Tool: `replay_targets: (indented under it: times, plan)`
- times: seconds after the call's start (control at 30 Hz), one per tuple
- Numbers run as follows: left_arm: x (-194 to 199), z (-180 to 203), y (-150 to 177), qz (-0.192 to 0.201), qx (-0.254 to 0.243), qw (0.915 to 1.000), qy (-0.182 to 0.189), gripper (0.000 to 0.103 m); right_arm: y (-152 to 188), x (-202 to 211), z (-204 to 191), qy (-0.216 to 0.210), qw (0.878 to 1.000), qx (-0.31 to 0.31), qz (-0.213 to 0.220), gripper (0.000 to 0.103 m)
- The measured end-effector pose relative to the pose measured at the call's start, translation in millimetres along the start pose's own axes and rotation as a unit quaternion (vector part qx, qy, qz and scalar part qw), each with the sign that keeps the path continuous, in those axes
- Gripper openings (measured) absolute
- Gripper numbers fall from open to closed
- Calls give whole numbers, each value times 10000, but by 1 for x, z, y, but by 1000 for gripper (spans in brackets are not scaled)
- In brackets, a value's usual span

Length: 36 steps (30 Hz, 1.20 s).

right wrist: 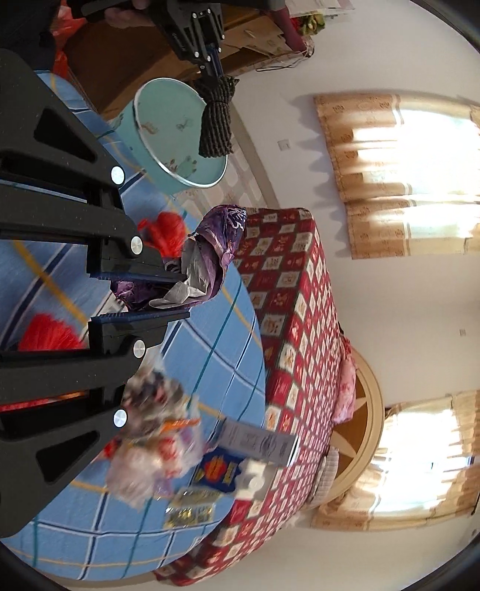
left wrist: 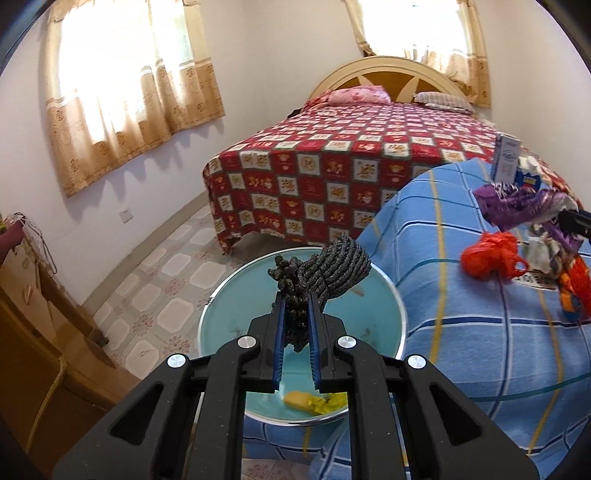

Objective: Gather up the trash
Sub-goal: 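Carry the black glove and purple wrapper over the blue bin with both grippers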

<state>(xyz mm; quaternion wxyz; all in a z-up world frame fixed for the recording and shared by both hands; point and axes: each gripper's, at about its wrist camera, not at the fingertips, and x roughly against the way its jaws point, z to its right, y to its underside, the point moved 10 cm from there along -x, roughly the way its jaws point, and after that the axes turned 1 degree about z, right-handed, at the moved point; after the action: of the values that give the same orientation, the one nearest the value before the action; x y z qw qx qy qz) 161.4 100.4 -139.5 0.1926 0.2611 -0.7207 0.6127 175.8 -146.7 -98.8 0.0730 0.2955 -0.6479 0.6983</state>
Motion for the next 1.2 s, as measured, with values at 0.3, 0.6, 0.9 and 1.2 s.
replay_targets:
  times: [0.3, 0.6, 0.9, 1.2]
  plan:
    - [-7, -24, 3, -93, 80, 9997, -224, 11, -22, -34, -33, -242, 9994, 239, -75, 14]
    - [-14, -51, 5, -114, 159, 9984, -527, 12, -32, -64, -66, -465, 9976, 479, -164, 14]
    - [-20, -70, 13, -270, 178, 9965, -769, 12, -38, -86, -97, -616, 9949, 738, -303, 14]
    - [-24, -76, 16, -367, 172, 9955, -862, 12, -35, -105, -118, -705, 9921, 924, -463, 14]
